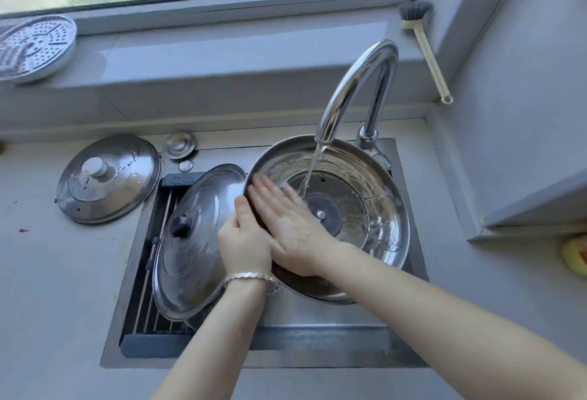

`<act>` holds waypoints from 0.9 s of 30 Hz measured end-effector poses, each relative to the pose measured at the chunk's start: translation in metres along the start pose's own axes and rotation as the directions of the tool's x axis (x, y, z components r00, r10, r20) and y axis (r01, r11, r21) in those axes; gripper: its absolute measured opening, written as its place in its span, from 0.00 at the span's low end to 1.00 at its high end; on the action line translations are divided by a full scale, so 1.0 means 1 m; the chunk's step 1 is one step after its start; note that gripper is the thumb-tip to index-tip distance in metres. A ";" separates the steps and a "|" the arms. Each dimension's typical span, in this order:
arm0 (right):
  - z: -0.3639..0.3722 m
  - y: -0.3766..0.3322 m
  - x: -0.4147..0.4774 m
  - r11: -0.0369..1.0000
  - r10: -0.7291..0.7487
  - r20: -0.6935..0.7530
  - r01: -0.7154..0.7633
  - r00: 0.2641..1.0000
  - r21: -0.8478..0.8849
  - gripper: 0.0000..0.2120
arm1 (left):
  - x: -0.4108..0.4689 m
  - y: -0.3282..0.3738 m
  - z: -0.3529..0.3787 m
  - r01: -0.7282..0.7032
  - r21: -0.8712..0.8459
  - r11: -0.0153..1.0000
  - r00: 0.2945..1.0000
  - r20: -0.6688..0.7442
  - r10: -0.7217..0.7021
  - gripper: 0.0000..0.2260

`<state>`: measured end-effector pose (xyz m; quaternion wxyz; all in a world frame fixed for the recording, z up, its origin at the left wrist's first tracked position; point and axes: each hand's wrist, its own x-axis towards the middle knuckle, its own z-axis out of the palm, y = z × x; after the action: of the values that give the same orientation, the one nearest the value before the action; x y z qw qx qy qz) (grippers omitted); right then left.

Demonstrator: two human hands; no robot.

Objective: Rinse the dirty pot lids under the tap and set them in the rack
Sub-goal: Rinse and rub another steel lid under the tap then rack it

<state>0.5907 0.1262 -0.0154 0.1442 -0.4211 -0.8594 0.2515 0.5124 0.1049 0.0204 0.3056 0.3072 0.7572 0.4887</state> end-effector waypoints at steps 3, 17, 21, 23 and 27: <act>-0.009 -0.004 -0.016 0.980 -0.188 0.050 0.184 0.981 0.072 0.26 | 0.008 -0.001 -0.001 -0.016 -0.090 0.996 1.000 -0.023 0.014 0.21; -0.020 0.061 -0.087 0.976 0.139 0.086 -0.122 0.987 -0.182 0.24 | 0.020 0.010 -0.015 -0.238 -0.006 0.971 0.943 -0.240 0.230 0.22; -0.001 0.025 -0.082 0.993 0.084 0.089 -0.076 0.993 -0.086 0.37 | 0.016 0.012 -0.011 -0.238 -0.008 0.971 0.937 -0.263 0.227 0.22; 0.007 0.007 -0.086 0.997 -0.010 0.134 -0.001 0.991 0.080 0.37 | 0.016 0.011 -0.011 -0.244 0.007 0.970 0.936 -0.260 0.237 0.21; -0.007 0.038 -0.097 0.997 0.013 0.170 0.000 0.985 -0.073 0.30 | 0.017 0.005 -0.019 -0.266 0.011 0.964 0.930 -0.259 0.260 0.22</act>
<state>0.6773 0.0706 -0.0339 0.0538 -0.4057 -0.8758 0.2557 0.4886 0.1094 0.0287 0.1399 0.3360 0.7366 0.5701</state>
